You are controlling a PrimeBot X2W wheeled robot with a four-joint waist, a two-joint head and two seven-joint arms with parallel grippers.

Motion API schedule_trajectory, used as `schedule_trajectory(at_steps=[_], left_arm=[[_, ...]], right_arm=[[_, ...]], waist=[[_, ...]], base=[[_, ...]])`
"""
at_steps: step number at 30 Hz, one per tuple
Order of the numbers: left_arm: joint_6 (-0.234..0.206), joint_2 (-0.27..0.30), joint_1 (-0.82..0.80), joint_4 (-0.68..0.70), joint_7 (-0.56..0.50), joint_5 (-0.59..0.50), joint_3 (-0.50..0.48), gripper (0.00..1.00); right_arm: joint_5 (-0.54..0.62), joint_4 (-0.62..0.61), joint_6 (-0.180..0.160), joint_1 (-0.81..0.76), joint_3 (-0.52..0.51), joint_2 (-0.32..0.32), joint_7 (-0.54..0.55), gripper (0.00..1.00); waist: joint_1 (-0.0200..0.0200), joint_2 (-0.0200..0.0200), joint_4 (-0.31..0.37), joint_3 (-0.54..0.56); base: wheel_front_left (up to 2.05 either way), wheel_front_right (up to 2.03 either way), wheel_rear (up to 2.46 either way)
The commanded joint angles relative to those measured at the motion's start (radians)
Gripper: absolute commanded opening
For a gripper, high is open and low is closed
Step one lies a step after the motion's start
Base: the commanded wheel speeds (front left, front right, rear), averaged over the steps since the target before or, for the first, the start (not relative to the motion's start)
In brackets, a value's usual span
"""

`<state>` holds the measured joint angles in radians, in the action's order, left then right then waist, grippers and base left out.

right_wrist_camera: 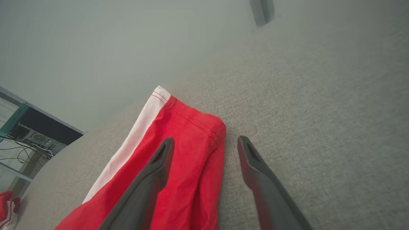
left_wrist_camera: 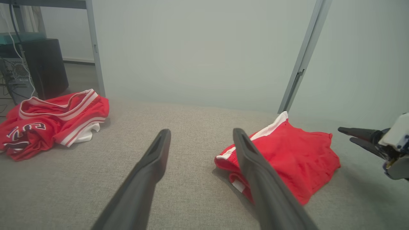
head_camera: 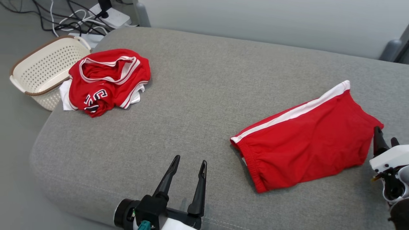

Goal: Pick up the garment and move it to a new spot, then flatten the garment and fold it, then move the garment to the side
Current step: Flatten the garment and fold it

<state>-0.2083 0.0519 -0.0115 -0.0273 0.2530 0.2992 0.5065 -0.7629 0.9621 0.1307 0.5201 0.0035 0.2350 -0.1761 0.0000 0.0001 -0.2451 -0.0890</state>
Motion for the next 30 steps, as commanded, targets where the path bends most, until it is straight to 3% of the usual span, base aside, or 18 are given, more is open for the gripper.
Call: schedule_trajectory(at_steps=[1, 8, 14, 15, 16, 17, 22, 30], left_arm=[[-0.008, -0.002, -0.05, 0.03, 0.009, 0.006, -0.017, 1.0], [-0.02, -0.002, -0.093, 0.03, 0.009, 0.022, 0.028, 1.0], [-0.026, -0.002, -0.112, 0.026, 0.009, 0.026, 0.035, 1.0], [-0.028, -0.002, -0.114, 0.026, 0.009, 0.027, 0.036, 1.0], [-0.029, -0.002, -0.115, 0.025, 0.009, 0.028, 0.036, 1.0], [-0.03, -0.002, -0.116, 0.025, 0.009, 0.028, 0.036, 1.0], [-0.027, -0.002, -0.114, 0.023, 0.009, 0.031, 0.033, 1.0], [-0.019, -0.002, -0.117, 0.017, 0.009, 0.024, 0.021, 1.0]], right_arm=[[-0.019, 0.026, 0.0, 0.05, 0.012, 0.023, 0.023, 1.0], [-0.001, 0.257, 0.0, 0.212, 0.022, 0.083, 0.11, 1.0], [0.056, 0.325, 0.0, 0.261, 0.01, 0.098, 0.162, 1.0], [0.063, 0.326, 0.0, 0.265, 0.006, 0.096, 0.169, 0.46], [0.069, 0.327, 0.0, 0.267, 0.001, 0.094, 0.173, 0.07], [0.076, 0.328, 0.0, 0.266, -0.003, 0.091, 0.179, 0.0], [0.119, 0.328, 0.0, 0.273, -0.017, 0.073, 0.151, 0.0], [0.14, 0.328, 0.0, 0.261, -0.03, 0.012, -0.026, 0.0]], waist=[[0.0, -0.0001, -0.046, -0.044], [0.0, -0.0001, -0.107, -0.098], [0.0, -0.0001, -0.115, -0.111], [0.0, -0.0001, -0.114, -0.11], [0.0, -0.0001, -0.111, -0.11], [0.0, -0.0001, -0.107, -0.108], [0.0, -0.0001, -0.069, -0.102], [0.0, -0.0001, 0.033, -0.091]], base=[[0.0, 0.0, 0.0], [0.0, 0.0, 0.0], [0.0, 0.0, 0.0], [0.0, 0.0, 0.0], [0.0, 0.0, 0.0], [0.0, 0.0, 0.0], [0.0, 0.0, 0.0], [0.0, 0.0, 0.0]])
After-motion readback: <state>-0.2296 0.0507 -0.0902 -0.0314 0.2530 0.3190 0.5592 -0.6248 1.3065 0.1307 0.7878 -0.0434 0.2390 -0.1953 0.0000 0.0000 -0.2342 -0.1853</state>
